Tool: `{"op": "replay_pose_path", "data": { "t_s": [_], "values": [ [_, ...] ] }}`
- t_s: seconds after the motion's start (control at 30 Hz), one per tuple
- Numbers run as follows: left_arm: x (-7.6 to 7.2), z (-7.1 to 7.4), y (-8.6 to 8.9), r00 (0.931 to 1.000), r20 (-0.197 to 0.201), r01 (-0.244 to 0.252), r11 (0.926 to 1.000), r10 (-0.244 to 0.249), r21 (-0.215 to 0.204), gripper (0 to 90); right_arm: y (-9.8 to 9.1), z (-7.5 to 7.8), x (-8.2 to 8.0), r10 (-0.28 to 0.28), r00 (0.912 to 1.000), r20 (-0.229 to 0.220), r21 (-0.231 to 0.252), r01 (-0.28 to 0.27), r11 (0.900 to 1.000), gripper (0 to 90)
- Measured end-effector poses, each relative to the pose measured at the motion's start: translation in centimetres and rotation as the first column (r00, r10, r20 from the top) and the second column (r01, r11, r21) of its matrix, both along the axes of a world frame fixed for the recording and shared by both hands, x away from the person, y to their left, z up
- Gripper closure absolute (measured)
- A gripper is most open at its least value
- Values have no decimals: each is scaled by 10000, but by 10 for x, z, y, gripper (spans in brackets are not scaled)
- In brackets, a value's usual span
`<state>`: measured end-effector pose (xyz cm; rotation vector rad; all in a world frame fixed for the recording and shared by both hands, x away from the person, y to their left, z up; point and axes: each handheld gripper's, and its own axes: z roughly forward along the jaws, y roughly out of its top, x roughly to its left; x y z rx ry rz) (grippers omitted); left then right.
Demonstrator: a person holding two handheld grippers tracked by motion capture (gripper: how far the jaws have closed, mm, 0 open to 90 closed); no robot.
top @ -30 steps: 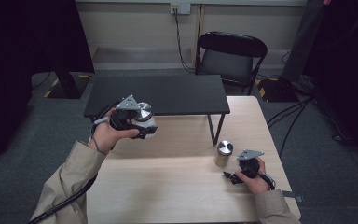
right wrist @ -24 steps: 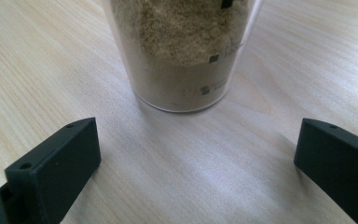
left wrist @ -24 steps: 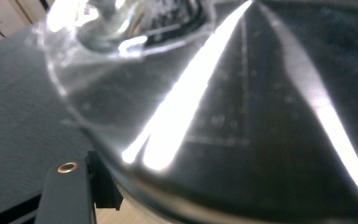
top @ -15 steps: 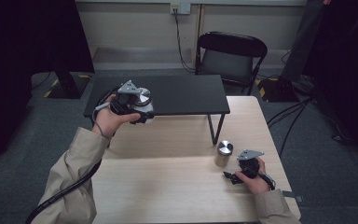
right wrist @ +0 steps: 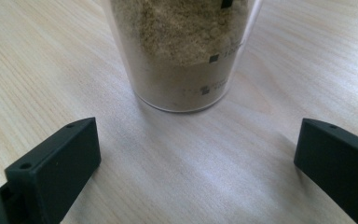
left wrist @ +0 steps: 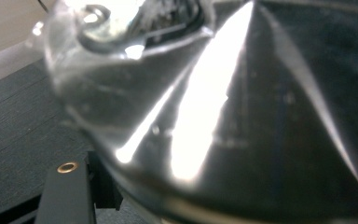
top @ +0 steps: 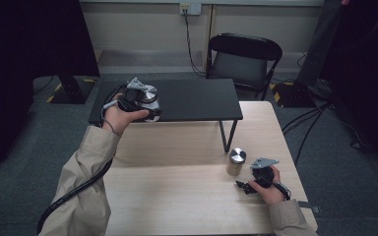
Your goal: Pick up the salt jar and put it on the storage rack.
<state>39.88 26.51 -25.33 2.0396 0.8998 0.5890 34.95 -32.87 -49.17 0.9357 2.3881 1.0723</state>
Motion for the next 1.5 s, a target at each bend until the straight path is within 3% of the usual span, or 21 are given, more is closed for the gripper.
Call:
{"op": "replay_pose_path", "data": {
  "t_s": [0.43, 0.6, 1.17, 1.5],
  "values": [
    [12, 0, -1, 9994, -118, -322, 9995, 322, -24, 305, 0, 0, 0, -2, 10000, -1, 1, 2, 10000, 0],
    [15, -3, -1, 9991, -139, -398, 9990, 395, -218, 305, 0, 0, 0, -2, 10000, -2, 0, 2, 10000, 0],
    [17, -4, -1, 9988, -203, -454, 9984, 447, -346, 301, 0, 0, 0, -24, 10000, -7, 3, 24, 10000, 0],
    [19, -7, -4, 9979, -384, -535, 9980, 522, -330, 125, 0, 0, -1, 11, 10000, -10, -6, -11, 10000, 0]
  ]
}}
